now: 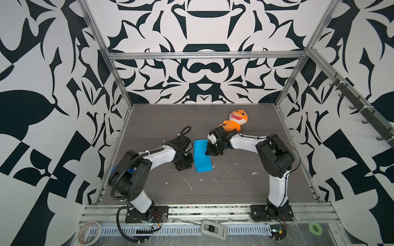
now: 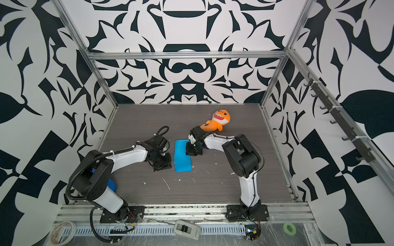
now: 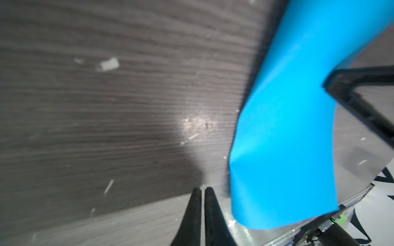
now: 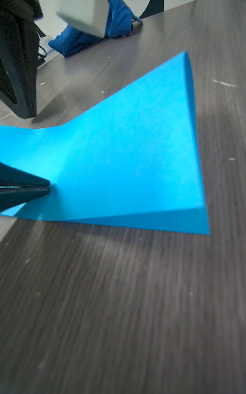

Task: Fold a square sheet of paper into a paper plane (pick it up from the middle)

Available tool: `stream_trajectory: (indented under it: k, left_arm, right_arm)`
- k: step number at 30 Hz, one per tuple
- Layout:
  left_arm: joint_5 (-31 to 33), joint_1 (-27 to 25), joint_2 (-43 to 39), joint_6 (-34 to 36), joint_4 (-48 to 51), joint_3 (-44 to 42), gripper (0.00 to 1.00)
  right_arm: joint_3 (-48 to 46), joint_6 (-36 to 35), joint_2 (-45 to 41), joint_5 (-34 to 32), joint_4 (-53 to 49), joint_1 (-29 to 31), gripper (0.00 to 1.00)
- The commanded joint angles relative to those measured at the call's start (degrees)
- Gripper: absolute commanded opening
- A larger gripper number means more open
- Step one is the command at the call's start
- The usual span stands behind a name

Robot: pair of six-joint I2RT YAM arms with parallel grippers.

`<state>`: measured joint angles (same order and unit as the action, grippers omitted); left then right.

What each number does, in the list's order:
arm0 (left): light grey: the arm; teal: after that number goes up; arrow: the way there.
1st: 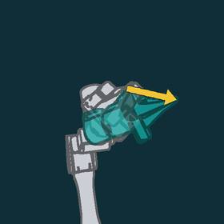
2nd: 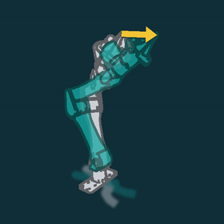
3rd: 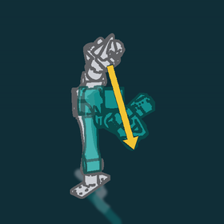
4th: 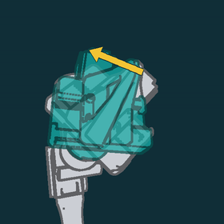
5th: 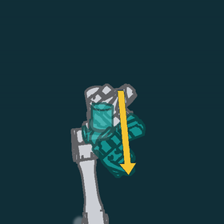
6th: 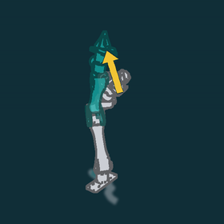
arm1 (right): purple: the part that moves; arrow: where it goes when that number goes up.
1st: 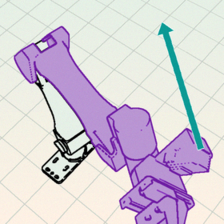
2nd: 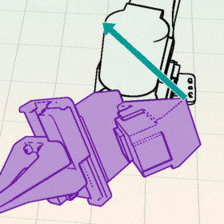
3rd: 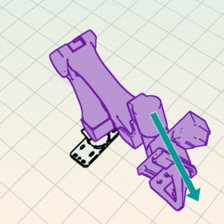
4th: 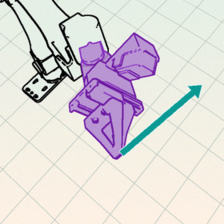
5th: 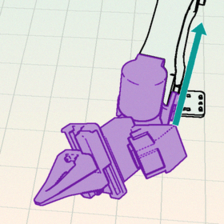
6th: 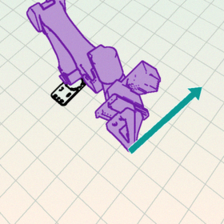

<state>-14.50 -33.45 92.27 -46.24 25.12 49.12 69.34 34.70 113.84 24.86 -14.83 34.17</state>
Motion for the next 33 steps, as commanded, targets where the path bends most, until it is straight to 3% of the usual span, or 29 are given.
stream_trajectory:
  k: [1,7,13,19,25,29,33]
  left_arm:
    - [-2.39,0.05,-2.36,-2.77,-4.39,1.09,0.11]
    - [-4.82,-1.25,3.03,-4.01,-7.49,2.16,0.11]
    - [-3.27,-2.08,6.11,-4.13,-5.16,1.78,0.1]
    - [1.59,-3.08,3.74,-4.55,2.71,-1.12,0.11]
    - [1.68,-3.44,-2.13,-4.51,5.81,-3.36,0.11]
    - [-1.02,-3.33,-5.56,-5.12,0.09,-1.35,0.11]
    - [-3.45,-3.47,-3.7,-7.33,-6.24,-0.78,0.11]
  right_arm:
    - [-2.36,-0.6,4.92,-9.35,-6.74,0.22,0.09]
    - [-2.58,-0.42,5.07,-9.38,-6.7,0.21,0.09]
    - [-2.65,-0.33,5.24,-9.38,-6.69,0.34,0.09]
    - [-2.91,-0.32,5.25,-9.61,-6.7,0.24,0.09]
    - [-3.09,0.02,5.59,-9.48,-6.26,0.32,0.08]
    - [-3.07,0.11,5.6,-9.48,-6.28,0.22,0.08]
    - [-3.07,0.33,5.43,-9.47,-6.18,0.29,0.08]
